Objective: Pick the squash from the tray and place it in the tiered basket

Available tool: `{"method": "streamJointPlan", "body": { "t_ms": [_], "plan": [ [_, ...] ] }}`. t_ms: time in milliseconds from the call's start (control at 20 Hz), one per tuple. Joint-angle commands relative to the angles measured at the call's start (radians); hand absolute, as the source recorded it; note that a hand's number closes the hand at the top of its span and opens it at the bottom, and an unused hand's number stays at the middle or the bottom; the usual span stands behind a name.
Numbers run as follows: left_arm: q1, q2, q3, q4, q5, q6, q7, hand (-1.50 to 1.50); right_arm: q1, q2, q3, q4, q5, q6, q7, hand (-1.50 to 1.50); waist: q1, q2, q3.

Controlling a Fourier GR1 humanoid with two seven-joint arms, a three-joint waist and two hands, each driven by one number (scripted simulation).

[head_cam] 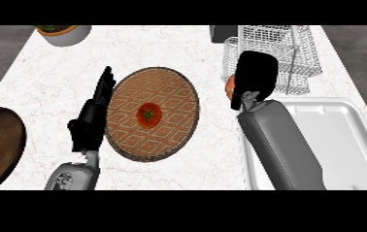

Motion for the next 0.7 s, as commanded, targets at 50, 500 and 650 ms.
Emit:
{"method": "streamJointPlan", "body": {
  "t_ms": [50, 500, 650],
  "plan": [
    [0.003, -0.001, -0.002, 0.004, 0.003, -0.01, -0.007, 0.0, -0.149, 0.024, 0.04, -0.229, -0.053, 0.183, 0.248, 1.5, 0.0, 0.002, 0.002],
    [0.057, -0.013, -0.019, -0.038, -0.014, -0.002, -0.029, 0.0, -0.359, 0.025, -0.11, -0.282, -0.087, 0.349, 0.322, 1.5, 0.014, 0.01, 0.003],
    [0.003, -0.006, 0.014, 0.01, 0.016, -0.023, -0.043, 0.0, -0.417, 0.025, -0.248, -0.263, -0.156, 0.245, 0.293, 1.5, 0.014, 0.014, 0.003]
  ]
}}
